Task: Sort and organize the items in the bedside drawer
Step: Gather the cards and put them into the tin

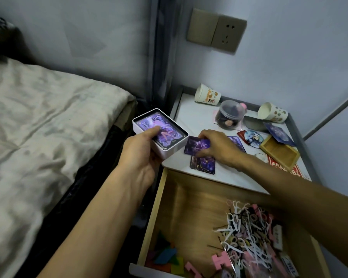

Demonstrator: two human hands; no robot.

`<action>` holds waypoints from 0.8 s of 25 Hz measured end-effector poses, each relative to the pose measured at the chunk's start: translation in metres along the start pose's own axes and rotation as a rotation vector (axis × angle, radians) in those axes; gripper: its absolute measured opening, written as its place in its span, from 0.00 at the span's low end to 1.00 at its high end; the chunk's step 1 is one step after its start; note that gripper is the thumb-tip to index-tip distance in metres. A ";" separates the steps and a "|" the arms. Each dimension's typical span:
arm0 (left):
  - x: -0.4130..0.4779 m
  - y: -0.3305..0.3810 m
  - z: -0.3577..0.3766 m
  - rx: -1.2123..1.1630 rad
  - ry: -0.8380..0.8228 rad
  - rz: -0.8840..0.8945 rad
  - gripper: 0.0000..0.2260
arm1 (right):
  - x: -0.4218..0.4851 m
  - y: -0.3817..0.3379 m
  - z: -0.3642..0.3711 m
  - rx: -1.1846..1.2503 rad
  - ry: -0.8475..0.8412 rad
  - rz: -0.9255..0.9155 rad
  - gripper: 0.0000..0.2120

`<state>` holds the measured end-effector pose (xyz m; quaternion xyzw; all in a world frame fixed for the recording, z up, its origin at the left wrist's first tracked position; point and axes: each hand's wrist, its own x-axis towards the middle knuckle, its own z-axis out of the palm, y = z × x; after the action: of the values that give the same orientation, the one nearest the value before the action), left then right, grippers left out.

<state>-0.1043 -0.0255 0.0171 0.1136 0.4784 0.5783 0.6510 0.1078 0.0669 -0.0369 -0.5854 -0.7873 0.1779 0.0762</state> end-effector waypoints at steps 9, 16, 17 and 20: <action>-0.006 0.006 -0.002 0.029 0.003 0.025 0.02 | -0.022 0.015 -0.059 0.759 0.133 0.318 0.17; -0.011 0.003 0.002 0.084 0.012 0.039 0.03 | -0.034 0.031 -0.038 0.904 -0.021 0.363 0.16; -0.011 0.002 0.003 0.090 0.012 0.043 0.03 | -0.033 0.033 -0.038 0.907 0.000 0.352 0.15; -0.010 0.001 0.005 0.122 0.017 0.081 0.03 | -0.030 0.034 -0.041 0.848 -0.023 0.335 0.06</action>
<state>-0.0999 -0.0323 0.0252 0.1674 0.5134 0.5747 0.6149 0.1603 0.0550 -0.0086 -0.6197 -0.5402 0.5008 0.2708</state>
